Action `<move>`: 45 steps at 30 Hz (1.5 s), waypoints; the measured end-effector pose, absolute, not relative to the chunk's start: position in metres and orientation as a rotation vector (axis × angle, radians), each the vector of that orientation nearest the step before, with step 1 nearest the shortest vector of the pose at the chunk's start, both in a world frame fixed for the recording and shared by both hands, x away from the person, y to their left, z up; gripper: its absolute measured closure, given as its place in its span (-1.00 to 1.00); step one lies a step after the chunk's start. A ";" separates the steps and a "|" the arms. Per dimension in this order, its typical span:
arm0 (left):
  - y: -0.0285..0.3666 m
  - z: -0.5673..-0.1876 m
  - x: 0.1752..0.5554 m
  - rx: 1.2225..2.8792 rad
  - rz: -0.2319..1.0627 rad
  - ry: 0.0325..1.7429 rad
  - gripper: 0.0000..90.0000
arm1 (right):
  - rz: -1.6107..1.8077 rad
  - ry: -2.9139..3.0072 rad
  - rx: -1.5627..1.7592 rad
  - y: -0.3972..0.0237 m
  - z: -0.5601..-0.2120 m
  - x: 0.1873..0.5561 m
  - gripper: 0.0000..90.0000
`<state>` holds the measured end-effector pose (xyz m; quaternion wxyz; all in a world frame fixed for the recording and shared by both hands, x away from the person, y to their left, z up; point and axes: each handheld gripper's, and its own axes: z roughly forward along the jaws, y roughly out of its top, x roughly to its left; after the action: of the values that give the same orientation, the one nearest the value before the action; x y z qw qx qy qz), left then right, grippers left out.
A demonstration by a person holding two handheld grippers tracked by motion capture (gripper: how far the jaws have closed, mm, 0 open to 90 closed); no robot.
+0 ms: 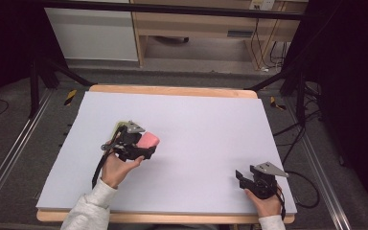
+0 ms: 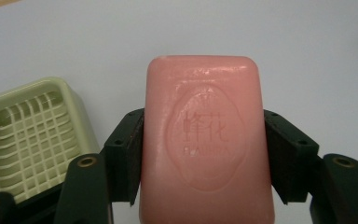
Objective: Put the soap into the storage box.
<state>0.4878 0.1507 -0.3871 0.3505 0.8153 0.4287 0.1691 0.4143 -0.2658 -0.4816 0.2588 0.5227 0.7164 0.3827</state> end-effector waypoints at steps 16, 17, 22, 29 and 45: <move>0.183 -0.381 0.493 2.058 0.483 1.183 -0.17 | 1.039 1.949 1.417 -0.264 -0.481 0.414 -0.16; 0.183 -0.381 0.493 2.058 0.483 1.183 -0.17 | 1.039 1.949 1.417 -0.264 -0.481 0.414 -0.16; 0.189 -0.381 0.497 2.051 0.486 1.200 -0.17 | 1.045 1.953 1.423 -0.263 -0.481 0.414 -0.16; 0.196 -0.383 0.503 2.029 0.495 1.228 -0.17 | 1.033 1.953 1.409 -0.263 -0.482 0.415 -0.16; 0.207 -0.385 0.517 2.004 0.518 1.285 -0.17 | 1.036 1.956 1.412 -0.262 -0.482 0.415 -0.16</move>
<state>0.5174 0.2075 -0.3850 0.3455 0.7719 0.4950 0.1997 0.4150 -0.2624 -0.4815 0.2551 0.5201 0.7204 0.3814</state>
